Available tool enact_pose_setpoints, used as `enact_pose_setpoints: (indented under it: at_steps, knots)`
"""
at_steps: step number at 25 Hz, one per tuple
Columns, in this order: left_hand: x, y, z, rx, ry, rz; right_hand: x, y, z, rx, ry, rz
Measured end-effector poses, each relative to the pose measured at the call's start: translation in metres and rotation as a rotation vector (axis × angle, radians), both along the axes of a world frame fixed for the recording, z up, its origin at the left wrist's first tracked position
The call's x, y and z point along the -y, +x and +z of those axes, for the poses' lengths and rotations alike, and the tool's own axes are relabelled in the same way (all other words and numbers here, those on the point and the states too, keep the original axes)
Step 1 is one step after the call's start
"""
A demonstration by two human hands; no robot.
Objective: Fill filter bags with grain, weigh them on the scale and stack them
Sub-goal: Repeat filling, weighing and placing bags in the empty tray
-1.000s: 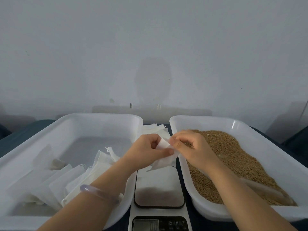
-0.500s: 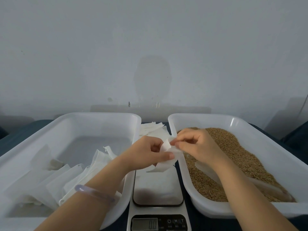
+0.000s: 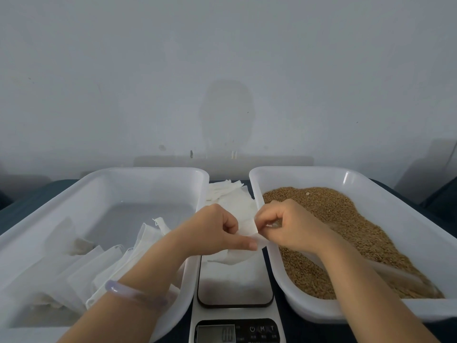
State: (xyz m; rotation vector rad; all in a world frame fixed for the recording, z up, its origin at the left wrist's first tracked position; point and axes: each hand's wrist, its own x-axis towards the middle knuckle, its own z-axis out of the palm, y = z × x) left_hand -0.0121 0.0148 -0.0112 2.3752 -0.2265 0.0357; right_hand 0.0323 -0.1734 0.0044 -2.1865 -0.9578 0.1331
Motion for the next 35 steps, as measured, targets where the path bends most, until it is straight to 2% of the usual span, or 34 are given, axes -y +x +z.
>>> enact_pose_setpoints:
  at_steps: [4, 10, 12, 14, 16, 18, 21, 24, 28, 33, 35]
  knots:
    - [0.003, 0.001, -0.001, 0.025, 0.038, 0.002, -0.002, 0.003, -0.008, 0.117, -0.139, -0.066]
    - [-0.018, -0.009, 0.016, -0.041, 0.063, -0.016, 0.005, 0.004, -0.005, 0.087, -0.033, -0.117]
    - [-0.02, -0.011, 0.021, 0.056, -0.029, 0.028, 0.006, 0.005, -0.004, 0.118, -0.014, -0.135]
    - [-0.013, -0.011, 0.024, 0.114, -0.223, 0.017, 0.005, 0.003, -0.002, 0.123, 0.004, -0.116]
    - [-0.001, -0.008, 0.023, -0.029, -0.331, -0.067, 0.002, -0.001, -0.002, 0.154, 0.006, -0.043]
    - [0.009, -0.004, 0.02, -0.153, -0.19, -0.121, -0.002, -0.004, -0.002, 0.202, 0.021, 0.005]
    - [0.009, -0.003, 0.017, -0.202, 0.015, -0.164, -0.001, -0.005, 0.0, 0.152, 0.1, -0.003]
    - [0.006, -0.004, 0.015, -0.276, -0.026, -0.205, 0.0, -0.006, -0.001, 0.141, 0.104, 0.008]
    - [0.005, -0.003, 0.016, -0.274, -0.001, -0.208, 0.003, -0.006, 0.002, 0.102, 0.123, 0.028]
    - [0.005, -0.004, 0.014, -0.274, -0.149, -0.197, 0.014, -0.006, 0.007, -0.052, 0.249, -0.01]
    - [0.005, -0.006, 0.011, -0.25, -0.25, -0.187, 0.033, 0.009, 0.011, -0.048, 0.276, -0.143]
